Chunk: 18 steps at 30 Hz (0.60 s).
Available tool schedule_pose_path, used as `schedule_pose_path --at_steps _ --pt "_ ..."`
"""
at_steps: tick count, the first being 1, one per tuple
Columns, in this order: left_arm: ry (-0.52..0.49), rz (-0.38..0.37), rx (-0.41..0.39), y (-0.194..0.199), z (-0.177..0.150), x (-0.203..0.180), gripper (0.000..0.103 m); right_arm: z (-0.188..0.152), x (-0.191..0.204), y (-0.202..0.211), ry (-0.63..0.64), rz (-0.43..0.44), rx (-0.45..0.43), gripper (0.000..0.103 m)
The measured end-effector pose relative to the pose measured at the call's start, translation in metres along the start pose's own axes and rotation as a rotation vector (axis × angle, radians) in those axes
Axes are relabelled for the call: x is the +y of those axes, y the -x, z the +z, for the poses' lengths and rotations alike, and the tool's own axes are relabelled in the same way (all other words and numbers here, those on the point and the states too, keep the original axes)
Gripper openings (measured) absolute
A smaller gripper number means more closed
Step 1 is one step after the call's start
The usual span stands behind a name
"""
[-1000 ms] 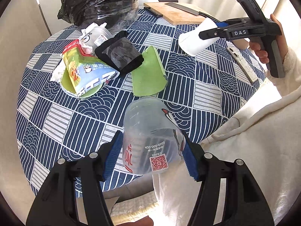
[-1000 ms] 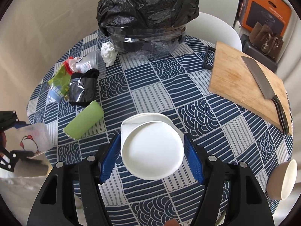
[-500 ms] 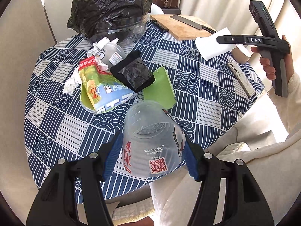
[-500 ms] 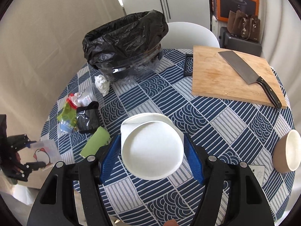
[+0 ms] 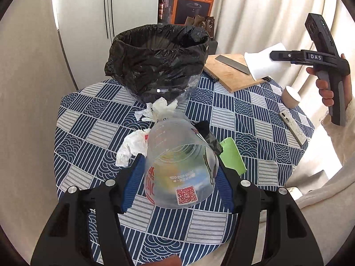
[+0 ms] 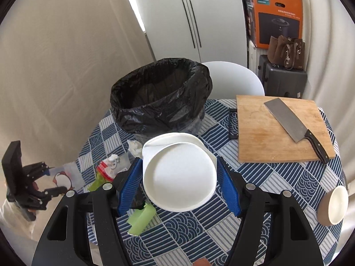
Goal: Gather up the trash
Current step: 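Carry both cups over the black bin and open both tools to drop them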
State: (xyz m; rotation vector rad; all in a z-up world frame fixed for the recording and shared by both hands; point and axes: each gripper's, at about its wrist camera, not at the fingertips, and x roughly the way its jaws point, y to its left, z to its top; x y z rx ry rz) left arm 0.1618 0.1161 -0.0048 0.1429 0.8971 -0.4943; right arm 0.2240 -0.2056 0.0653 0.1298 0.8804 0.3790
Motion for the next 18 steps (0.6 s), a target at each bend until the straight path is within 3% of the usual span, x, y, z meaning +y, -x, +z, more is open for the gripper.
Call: schedule_pose_path --at_steps 7,18 --pt "-0.043 -0.036 -0.132 -0.008 0.058 0.039 0.062 0.044 0.025 0.003 0.007 -0.013 -0.056 0.062" --pt "-0.114 -0.124 -0.228 -0.03 0.135 0.068 0.062 0.094 0.052 -0.031 0.021 -0.01 -0.104 0.062"
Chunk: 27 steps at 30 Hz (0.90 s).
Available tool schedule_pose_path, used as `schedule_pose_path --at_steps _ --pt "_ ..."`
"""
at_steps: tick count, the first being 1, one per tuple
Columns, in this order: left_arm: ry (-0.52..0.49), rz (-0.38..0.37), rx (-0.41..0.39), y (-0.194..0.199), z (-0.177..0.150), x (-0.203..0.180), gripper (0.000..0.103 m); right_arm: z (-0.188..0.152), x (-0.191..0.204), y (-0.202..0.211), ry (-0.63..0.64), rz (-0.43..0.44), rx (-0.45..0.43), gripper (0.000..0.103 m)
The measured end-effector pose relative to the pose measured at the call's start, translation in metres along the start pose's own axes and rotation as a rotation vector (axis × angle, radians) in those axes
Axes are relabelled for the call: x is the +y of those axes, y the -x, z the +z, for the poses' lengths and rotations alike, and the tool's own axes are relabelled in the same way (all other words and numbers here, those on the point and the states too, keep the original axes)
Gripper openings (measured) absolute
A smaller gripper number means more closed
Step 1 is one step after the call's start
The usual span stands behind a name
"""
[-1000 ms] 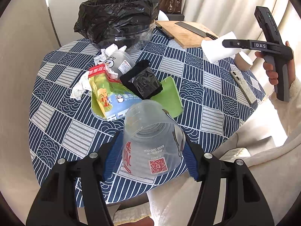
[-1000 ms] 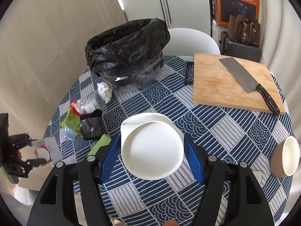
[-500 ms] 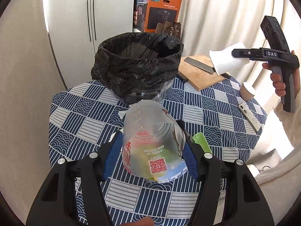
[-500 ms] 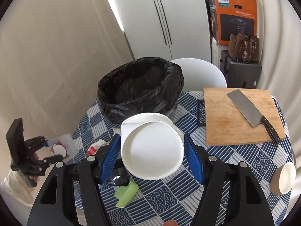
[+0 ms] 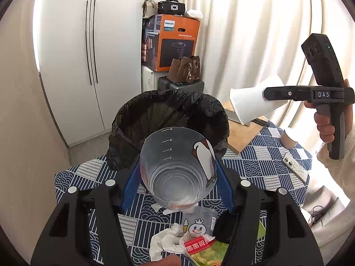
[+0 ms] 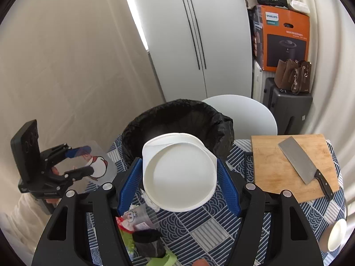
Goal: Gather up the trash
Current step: 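Carry both cups over the black bin and open both tools to drop them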
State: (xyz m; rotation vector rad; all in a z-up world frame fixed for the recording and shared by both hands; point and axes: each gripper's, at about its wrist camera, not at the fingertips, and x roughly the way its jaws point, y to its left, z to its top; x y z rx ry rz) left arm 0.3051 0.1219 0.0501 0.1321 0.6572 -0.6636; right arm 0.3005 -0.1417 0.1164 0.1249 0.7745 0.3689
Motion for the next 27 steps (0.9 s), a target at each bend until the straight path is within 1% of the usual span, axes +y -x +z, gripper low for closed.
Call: schedule_pose_path --at_steps 6,8,10,11,12,14,16,18,20,23,27 --pt "-0.056 -0.047 -0.001 -0.028 0.025 0.013 0.061 0.02 0.013 -0.03 0.014 0.009 -0.007 0.062" --pt "-0.062 -0.061 -0.006 -0.036 0.033 0.017 0.061 0.024 0.017 -0.038 0.027 -0.011 -0.006 0.063" --pt "-0.077 -0.061 0.002 -0.044 0.038 0.019 0.062 0.026 0.018 -0.045 0.033 -0.066 -0.007 0.063" --pt "-0.082 -0.06 0.005 -0.048 0.041 0.02 0.068 0.027 0.018 -0.047 0.035 -0.103 -0.008 0.067" --pt "-0.083 -0.069 0.005 -0.051 0.043 0.022 0.072 0.028 0.018 -0.048 0.036 -0.132 -0.008 0.069" --pt "-0.079 -0.081 0.008 -0.056 0.046 0.025 0.083 0.028 0.017 -0.047 0.043 -0.147 -0.001 0.077" --pt "-0.082 -0.046 0.005 -0.059 0.046 0.027 0.084 0.026 0.019 -0.045 0.065 -0.161 -0.002 0.08" --pt "-0.074 -0.036 0.006 -0.06 0.044 0.029 0.086 0.023 0.02 -0.044 0.082 -0.181 0.007 0.082" --pt "-0.056 -0.028 0.006 -0.058 0.04 0.031 0.093 0.019 0.018 -0.044 0.084 -0.195 0.019 0.084" --pt "-0.035 -0.012 0.018 -0.054 0.032 0.035 0.095 0.01 0.013 -0.047 0.074 -0.203 0.049 0.084" --pt "-0.029 0.038 0.048 -0.048 0.018 0.034 0.097 -0.005 0.008 -0.049 0.062 -0.201 0.079 0.086"
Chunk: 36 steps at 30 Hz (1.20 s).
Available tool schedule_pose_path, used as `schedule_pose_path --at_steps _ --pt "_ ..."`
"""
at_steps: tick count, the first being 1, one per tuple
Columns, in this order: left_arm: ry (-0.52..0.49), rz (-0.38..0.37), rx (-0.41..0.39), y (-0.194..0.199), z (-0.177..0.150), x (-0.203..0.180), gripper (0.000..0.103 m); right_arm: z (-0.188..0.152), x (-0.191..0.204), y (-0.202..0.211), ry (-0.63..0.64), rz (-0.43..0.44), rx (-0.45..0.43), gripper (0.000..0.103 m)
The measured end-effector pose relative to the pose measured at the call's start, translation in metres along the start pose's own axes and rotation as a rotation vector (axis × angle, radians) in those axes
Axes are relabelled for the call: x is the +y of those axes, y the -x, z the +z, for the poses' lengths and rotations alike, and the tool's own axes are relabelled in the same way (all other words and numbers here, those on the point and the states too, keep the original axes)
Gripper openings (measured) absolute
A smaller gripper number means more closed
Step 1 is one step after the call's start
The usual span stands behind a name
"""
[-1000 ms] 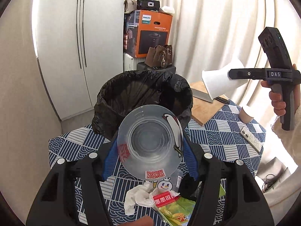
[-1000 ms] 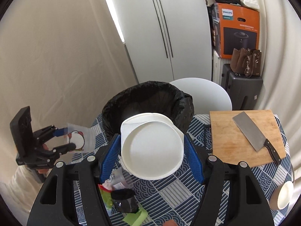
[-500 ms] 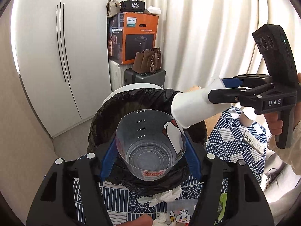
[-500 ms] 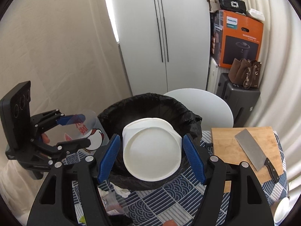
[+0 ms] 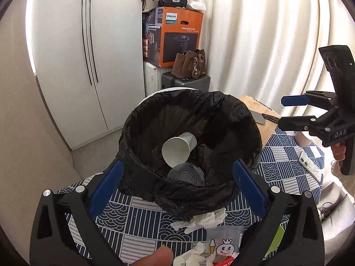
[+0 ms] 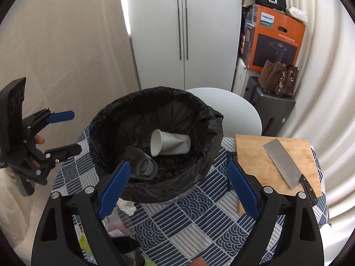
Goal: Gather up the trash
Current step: 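Carry both cups over the black bin and open both tools to drop them, then grasp the black cloth-wrapped cup with the right tool and lift it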
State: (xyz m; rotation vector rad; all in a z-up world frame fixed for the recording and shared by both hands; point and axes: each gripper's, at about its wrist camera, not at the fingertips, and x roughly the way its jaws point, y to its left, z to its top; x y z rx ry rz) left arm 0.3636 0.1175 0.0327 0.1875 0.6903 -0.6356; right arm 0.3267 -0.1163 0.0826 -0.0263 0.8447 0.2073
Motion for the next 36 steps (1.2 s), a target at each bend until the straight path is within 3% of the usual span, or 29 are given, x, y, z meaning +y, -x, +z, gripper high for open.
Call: schedule_pose_path --at_steps 15,36 --pt "0.117 0.134 0.066 0.033 -0.045 -0.012 0.097 -0.065 -0.005 -0.01 0.107 0.003 0.175 0.088" --pt "0.287 0.261 0.135 0.069 -0.113 -0.051 0.097 -0.134 0.016 -0.022 0.211 0.165 0.316 0.088"
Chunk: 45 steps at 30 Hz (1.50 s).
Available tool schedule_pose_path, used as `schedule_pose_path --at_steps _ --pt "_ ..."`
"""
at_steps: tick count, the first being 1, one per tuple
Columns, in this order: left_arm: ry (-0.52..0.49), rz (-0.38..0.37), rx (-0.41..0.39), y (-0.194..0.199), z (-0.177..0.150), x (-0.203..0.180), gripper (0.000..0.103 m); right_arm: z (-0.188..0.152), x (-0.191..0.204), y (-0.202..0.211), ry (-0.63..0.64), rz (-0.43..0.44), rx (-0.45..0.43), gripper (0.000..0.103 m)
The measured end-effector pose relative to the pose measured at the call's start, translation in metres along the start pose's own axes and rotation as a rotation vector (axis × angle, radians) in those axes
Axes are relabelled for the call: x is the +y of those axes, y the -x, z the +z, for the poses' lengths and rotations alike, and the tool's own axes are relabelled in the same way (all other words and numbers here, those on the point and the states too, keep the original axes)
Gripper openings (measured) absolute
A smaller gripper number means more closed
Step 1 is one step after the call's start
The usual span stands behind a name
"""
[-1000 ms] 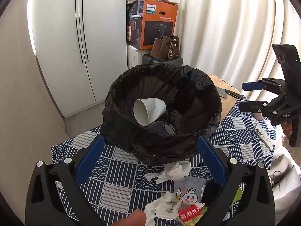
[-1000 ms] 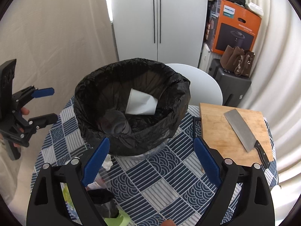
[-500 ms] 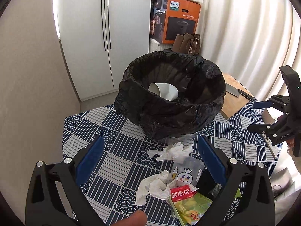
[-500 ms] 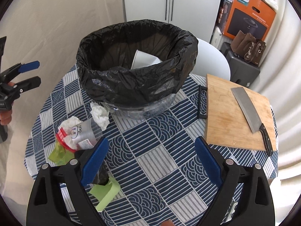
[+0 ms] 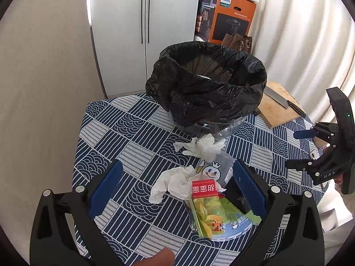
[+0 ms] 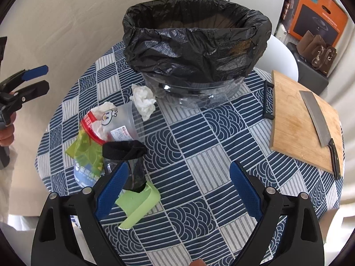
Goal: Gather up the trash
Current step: 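Grasp the black cloth-wrapped cup with the right tool and lift it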
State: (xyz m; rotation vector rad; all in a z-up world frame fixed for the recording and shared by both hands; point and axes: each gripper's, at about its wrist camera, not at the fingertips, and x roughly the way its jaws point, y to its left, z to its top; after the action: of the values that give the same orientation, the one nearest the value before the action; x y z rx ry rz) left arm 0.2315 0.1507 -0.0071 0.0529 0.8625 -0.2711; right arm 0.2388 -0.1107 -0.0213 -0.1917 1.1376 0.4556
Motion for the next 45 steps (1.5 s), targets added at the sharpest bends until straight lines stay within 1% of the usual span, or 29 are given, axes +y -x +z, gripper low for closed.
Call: schedule_pose_path --at_steps 5,15,22,27,28,29,31,33,36,41,45 --pt "0.023 0.031 0.033 0.003 -0.017 -0.004 0.097 -0.008 0.008 -0.013 0.038 0.032 0.03 0.088" --pt "0.054 0.094 0.101 0.011 -0.048 -0.009 0.097 -0.006 0.03 -0.045 0.103 0.151 0.076 0.088" --pt "0.089 0.137 0.125 0.021 -0.066 -0.01 0.097 -0.001 0.049 -0.069 0.169 0.19 0.112 0.088" --pt "0.116 0.163 0.135 0.031 -0.08 -0.01 0.097 0.004 0.054 -0.086 0.176 0.212 0.133 0.088" --pt "0.122 0.167 0.135 0.034 -0.082 -0.009 0.097 0.004 0.055 -0.088 0.176 0.223 0.136 0.087" --pt "0.128 0.17 0.137 0.036 -0.085 -0.009 0.097 0.005 0.056 -0.09 0.177 0.238 0.139 0.079" --pt "0.136 0.177 0.143 0.039 -0.089 -0.007 0.097 0.003 0.059 -0.092 0.178 0.275 0.143 0.055" --pt "0.138 0.184 0.148 0.04 -0.093 -0.006 0.097 0.002 0.062 -0.093 0.185 0.247 0.138 0.053" --pt "0.143 0.18 0.155 0.04 -0.097 -0.006 0.097 0.0 0.063 -0.087 0.185 0.265 0.123 0.053" --pt "0.141 0.14 0.161 0.033 -0.099 -0.008 0.097 -0.002 0.052 -0.065 0.172 0.246 0.082 0.053" --pt "0.11 0.097 0.168 0.022 -0.096 -0.016 0.097 -0.004 0.037 -0.041 0.139 0.226 0.038 0.053"
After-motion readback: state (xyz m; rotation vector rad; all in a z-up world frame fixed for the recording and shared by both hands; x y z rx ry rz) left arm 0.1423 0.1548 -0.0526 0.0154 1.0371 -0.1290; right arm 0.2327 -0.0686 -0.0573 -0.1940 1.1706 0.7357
